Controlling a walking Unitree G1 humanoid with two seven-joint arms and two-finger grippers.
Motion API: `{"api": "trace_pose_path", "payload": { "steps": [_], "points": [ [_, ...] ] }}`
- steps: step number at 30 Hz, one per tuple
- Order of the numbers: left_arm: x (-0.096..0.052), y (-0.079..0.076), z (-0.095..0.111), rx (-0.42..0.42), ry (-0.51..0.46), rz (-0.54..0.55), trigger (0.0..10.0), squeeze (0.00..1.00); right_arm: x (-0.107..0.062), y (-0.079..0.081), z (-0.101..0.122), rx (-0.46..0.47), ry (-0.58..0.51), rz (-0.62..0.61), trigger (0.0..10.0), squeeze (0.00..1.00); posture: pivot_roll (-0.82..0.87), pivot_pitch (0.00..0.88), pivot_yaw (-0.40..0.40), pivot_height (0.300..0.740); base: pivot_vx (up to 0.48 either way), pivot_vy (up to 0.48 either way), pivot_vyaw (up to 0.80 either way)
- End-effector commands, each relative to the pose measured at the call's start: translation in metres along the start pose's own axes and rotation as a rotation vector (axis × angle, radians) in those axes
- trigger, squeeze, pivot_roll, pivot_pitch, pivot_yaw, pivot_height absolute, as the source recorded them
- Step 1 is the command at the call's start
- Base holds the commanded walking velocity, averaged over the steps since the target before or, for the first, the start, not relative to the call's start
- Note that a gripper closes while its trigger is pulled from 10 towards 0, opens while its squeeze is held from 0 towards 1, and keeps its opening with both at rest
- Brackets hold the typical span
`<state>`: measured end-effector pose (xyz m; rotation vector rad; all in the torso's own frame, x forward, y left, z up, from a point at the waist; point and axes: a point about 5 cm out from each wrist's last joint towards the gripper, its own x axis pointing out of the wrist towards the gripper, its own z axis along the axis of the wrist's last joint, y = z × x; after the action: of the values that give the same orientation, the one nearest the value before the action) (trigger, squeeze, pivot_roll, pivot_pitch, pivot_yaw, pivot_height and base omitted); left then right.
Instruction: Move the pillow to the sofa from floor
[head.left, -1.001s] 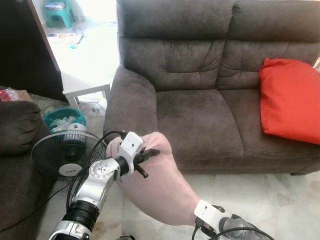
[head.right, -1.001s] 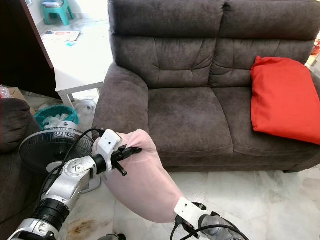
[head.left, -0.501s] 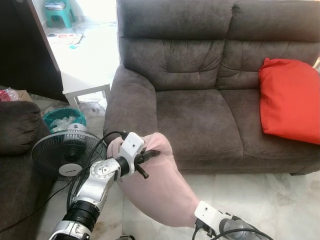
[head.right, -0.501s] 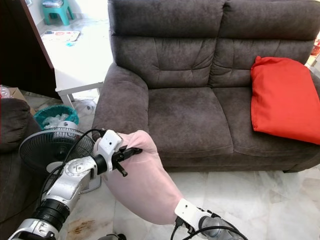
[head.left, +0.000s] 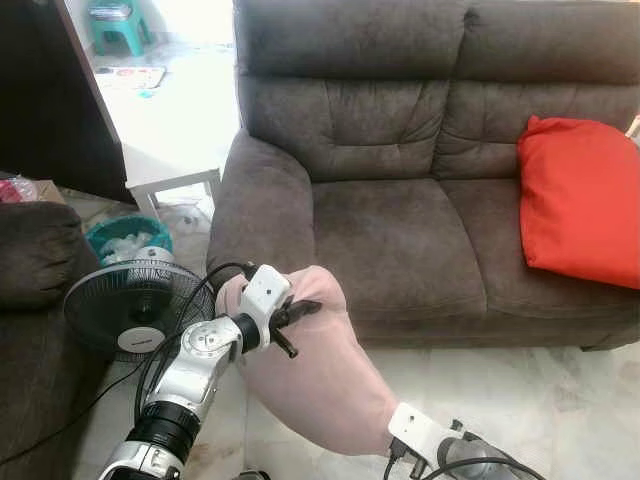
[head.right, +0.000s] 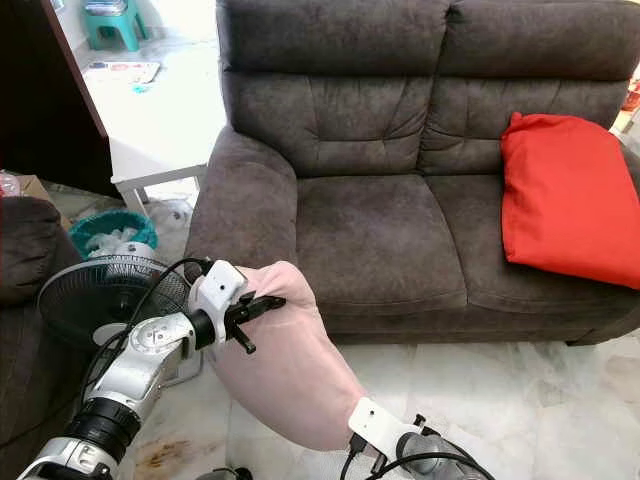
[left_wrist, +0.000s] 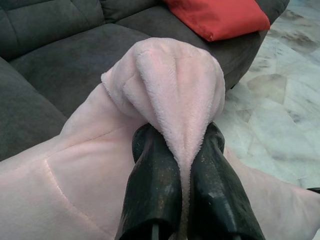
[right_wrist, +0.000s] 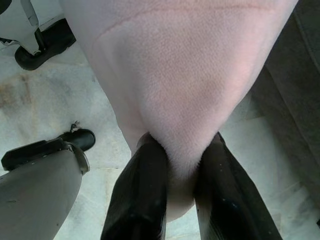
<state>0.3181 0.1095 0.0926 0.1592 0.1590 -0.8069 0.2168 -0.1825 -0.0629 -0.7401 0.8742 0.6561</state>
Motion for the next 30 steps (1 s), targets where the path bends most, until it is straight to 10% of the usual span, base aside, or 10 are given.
{"api": "trace_pose_path", "payload": {
  "steps": [1,17,25,26,27,28,30],
  "points": [
    [0.007,-0.002,0.024,0.067,-0.083,-0.021,10.0,0.00,0.000,0.001,0.000,0.018,-0.013,-0.002,0.0,0.00,0.06,0.001,-0.053,0.740,0.000,0.000,0.00],
    [0.005,-0.004,0.016,0.083,-0.047,-0.022,10.0,0.00,-0.002,-0.008,0.012,0.100,-0.110,-0.049,0.0,0.00,0.05,0.015,-0.057,0.740,0.000,0.000,0.00],
    [-0.001,0.002,0.002,0.056,-0.018,0.072,10.0,0.00,-0.015,-0.045,0.031,0.351,-0.329,-0.253,0.0,0.00,0.05,0.022,-0.059,0.740,0.000,0.000,0.00],
    [-0.002,0.004,0.000,0.047,-0.018,0.110,10.0,0.00,-0.018,-0.051,0.034,0.407,-0.372,-0.290,5.9,0.00,0.05,0.026,-0.061,0.740,0.000,0.000,0.00],
    [-0.003,0.006,-0.002,0.040,-0.019,0.136,10.0,0.00,-0.020,-0.055,0.036,0.443,-0.401,-0.315,5.9,0.00,0.05,0.026,-0.061,0.740,0.000,0.000,0.00],
    [-0.004,0.006,-0.003,0.035,-0.021,0.156,10.0,0.00,-0.022,-0.058,0.036,0.466,-0.421,-0.330,10.0,0.00,0.05,0.028,-0.062,0.740,0.000,0.000,0.00],
    [-0.005,0.008,-0.006,0.001,-0.030,0.215,10.0,0.00,-0.028,-0.065,0.038,0.516,-0.471,-0.402,10.0,0.00,0.05,0.030,-0.061,0.740,0.000,0.000,0.00]
  ]
}}
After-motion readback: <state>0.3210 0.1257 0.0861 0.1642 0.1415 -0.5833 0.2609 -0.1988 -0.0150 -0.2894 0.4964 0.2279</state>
